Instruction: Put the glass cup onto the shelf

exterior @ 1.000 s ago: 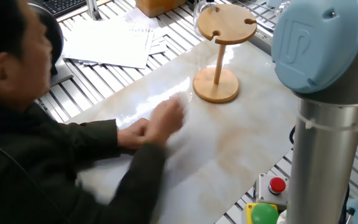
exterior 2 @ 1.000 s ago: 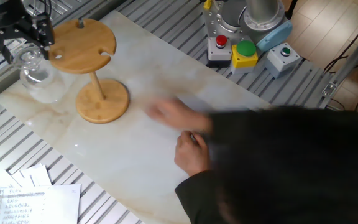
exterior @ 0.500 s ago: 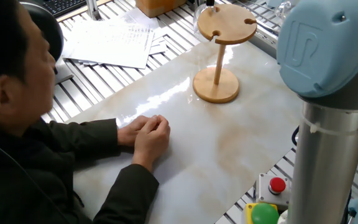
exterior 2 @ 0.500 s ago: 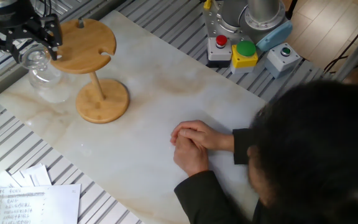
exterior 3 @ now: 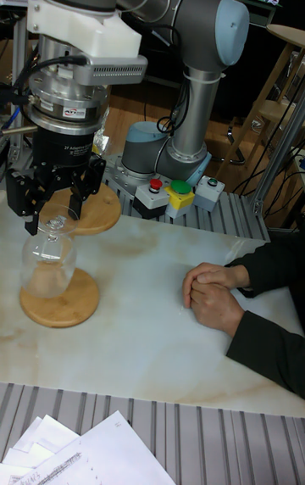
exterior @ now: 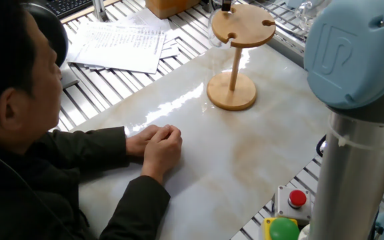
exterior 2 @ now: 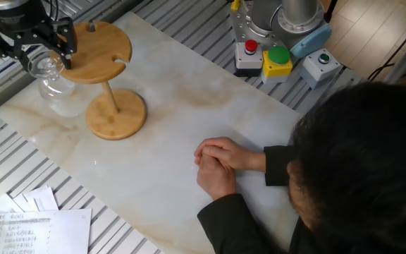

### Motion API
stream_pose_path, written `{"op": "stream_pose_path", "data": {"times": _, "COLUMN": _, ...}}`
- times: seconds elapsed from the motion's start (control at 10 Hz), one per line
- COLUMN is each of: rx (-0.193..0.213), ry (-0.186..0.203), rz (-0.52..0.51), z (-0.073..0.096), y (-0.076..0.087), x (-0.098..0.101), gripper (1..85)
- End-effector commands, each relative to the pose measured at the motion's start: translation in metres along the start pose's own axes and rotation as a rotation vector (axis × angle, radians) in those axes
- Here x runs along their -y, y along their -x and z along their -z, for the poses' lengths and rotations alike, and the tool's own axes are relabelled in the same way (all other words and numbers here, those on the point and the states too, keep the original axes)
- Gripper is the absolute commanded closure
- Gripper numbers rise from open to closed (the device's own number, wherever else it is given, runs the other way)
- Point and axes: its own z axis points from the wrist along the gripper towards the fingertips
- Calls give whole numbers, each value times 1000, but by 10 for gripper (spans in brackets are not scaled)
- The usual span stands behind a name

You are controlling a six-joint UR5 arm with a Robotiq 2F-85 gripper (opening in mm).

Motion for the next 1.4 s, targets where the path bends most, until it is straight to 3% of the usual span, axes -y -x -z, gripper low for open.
{"op": "stream_pose_path", "data": {"times": 0.0, "rx": 5, "ry": 2, "rz": -10, "z": 2, "y": -4, "x": -2, "gripper": 847}}
{"op": "stream_pose_path", "data": {"times": 0.6, "rx": 8, "ry": 3, "rz": -58, "z": -2, "y": -1, "x": -12, "gripper": 847}}
{"op": "stream_pose_path", "data": {"times": 1.3, "rx": -5, "ry": -1, "rz": -107, "z": 4, "y": -9, "x": -17, "gripper": 847}}
